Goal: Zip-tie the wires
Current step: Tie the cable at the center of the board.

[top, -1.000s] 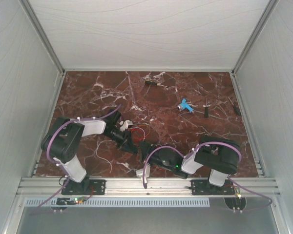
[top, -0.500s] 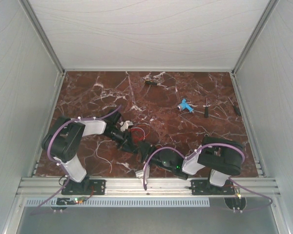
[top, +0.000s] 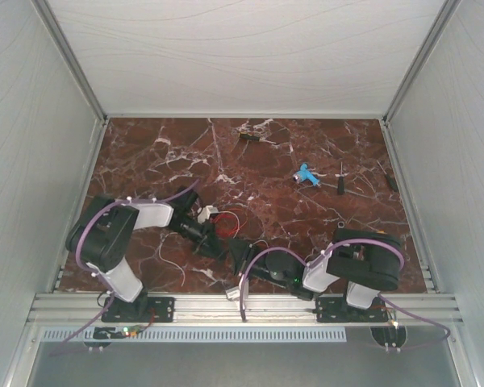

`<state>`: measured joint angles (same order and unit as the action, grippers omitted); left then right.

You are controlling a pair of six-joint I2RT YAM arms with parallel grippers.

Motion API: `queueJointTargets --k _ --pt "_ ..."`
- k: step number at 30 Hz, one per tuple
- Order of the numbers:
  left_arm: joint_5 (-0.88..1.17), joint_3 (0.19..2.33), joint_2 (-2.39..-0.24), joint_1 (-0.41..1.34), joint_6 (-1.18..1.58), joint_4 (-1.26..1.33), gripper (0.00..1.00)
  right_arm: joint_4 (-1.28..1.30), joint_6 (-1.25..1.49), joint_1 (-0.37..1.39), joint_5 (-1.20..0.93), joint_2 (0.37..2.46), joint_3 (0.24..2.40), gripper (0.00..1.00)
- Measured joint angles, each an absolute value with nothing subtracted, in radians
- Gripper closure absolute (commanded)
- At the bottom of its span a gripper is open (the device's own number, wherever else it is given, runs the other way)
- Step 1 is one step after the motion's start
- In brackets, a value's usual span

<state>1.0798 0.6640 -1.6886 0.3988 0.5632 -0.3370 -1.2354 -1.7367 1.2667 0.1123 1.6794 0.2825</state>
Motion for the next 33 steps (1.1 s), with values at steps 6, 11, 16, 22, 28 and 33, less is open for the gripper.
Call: queueJointTargets --k 6,11,16,22,28,33 --pt "1.118 0.616 -1.646 0.399 0.581 -0.329 1.00 -1.261 -1.757 1.297 0.117 1.679 0.264 1.00" --pt "1.140 0.606 -1.631 0.399 0.591 -0.327 1.00 -1.302 -1.768 1.312 0.125 1.685 0.256 1.00" --pt "1.143 0.606 -1.626 0.399 0.599 -0.329 1.00 -1.319 -1.776 1.333 0.131 1.696 0.256 1.00" --pt "1.143 0.606 -1.625 0.399 0.599 -0.330 1.00 -1.337 -1.779 1.341 0.137 1.703 0.255 1.00" --pt "1.143 0.606 -1.625 0.399 0.599 -0.331 1.00 -1.353 -1.784 1.350 0.140 1.706 0.249 1.00" --pt "1.143 0.606 -1.625 0.399 0.599 -0.331 1.00 -1.361 -1.786 1.359 0.143 1.707 0.245 1.00"
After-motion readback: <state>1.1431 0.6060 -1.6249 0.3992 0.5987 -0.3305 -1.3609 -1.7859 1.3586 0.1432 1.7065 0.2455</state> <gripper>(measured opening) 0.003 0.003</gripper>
